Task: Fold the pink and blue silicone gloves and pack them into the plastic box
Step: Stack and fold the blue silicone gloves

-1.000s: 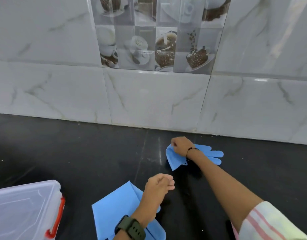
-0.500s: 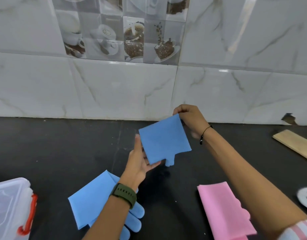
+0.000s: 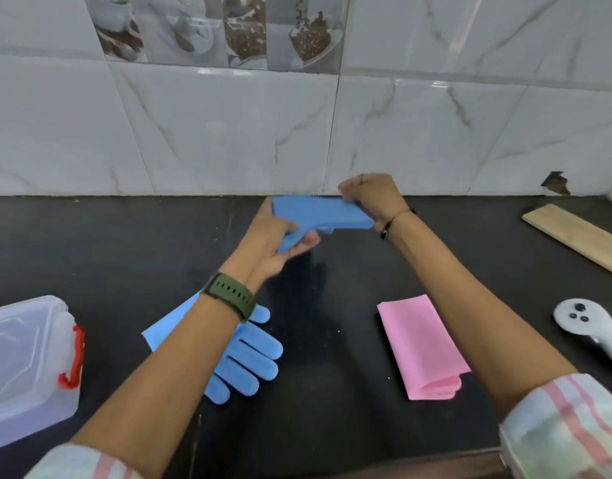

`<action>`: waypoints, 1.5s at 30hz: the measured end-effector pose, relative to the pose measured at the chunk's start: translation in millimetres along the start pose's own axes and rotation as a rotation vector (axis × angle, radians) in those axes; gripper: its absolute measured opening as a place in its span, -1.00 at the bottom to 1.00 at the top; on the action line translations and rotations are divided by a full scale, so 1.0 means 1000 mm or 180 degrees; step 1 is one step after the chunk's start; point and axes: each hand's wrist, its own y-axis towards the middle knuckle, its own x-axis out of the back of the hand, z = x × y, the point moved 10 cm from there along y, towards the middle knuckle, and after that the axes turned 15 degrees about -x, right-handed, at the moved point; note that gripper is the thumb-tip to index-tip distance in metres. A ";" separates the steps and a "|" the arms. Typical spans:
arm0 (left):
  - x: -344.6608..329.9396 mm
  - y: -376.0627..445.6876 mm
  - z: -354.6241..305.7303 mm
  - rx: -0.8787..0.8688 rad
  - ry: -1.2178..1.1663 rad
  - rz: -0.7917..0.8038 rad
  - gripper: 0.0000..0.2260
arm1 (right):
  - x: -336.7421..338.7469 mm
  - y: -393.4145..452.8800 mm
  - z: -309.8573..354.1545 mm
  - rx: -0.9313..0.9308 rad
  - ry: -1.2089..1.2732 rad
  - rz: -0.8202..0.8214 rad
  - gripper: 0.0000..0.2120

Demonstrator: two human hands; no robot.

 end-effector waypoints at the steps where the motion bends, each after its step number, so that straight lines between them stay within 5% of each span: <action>1: 0.004 -0.015 0.016 0.0101 0.0014 0.0042 -0.55 | -0.004 -0.006 -0.022 -0.0113 -0.0467 0.0035 -0.77; 7: 0.038 -0.100 0.104 0.0811 0.0464 0.0345 -0.34 | -0.026 -0.062 -0.159 -0.0586 -0.2255 0.0261 -0.76; 15: 0.048 -0.154 0.145 0.1515 0.1741 0.0865 -0.46 | -0.024 -0.109 -0.187 -0.0133 -0.2978 -0.0153 -0.77; 21: 0.040 -0.160 0.135 0.1014 0.3140 0.1541 -0.47 | -0.026 -0.130 -0.197 0.0017 -0.3632 -0.0390 -0.83; 24: 0.035 -0.161 0.121 0.0508 0.4664 0.2080 -0.55 | -0.027 -0.136 -0.196 0.0196 -0.3773 -0.0467 -0.80; 26: 0.024 -0.150 0.103 -0.0070 0.5351 0.1813 -0.72 | -0.029 -0.137 -0.193 0.0274 -0.3737 -0.0418 -0.78; 29: -0.003 -0.134 0.092 -0.0774 0.5380 0.1399 -0.78 | -0.034 -0.136 -0.190 0.0399 -0.3796 -0.0359 -0.78; 32: -0.037 -0.122 0.106 -0.1554 0.5431 0.1496 -0.49 | -0.037 -0.130 -0.184 0.0491 -0.3929 -0.0455 -0.80; 35: -0.037 -0.117 0.126 -0.1362 0.5479 0.1516 -0.41 | -0.039 -0.111 -0.160 0.0990 -0.3558 -0.0761 -0.78; 39: -0.028 -0.121 0.130 -0.1303 0.5250 0.1373 -0.37 | -0.057 -0.061 -0.173 0.0482 -0.3624 -0.0263 -0.52; 45: -0.019 -0.125 0.131 -0.1282 0.5280 0.1113 -0.34 | -0.081 -0.036 -0.190 0.0375 -0.3685 -0.0100 -0.51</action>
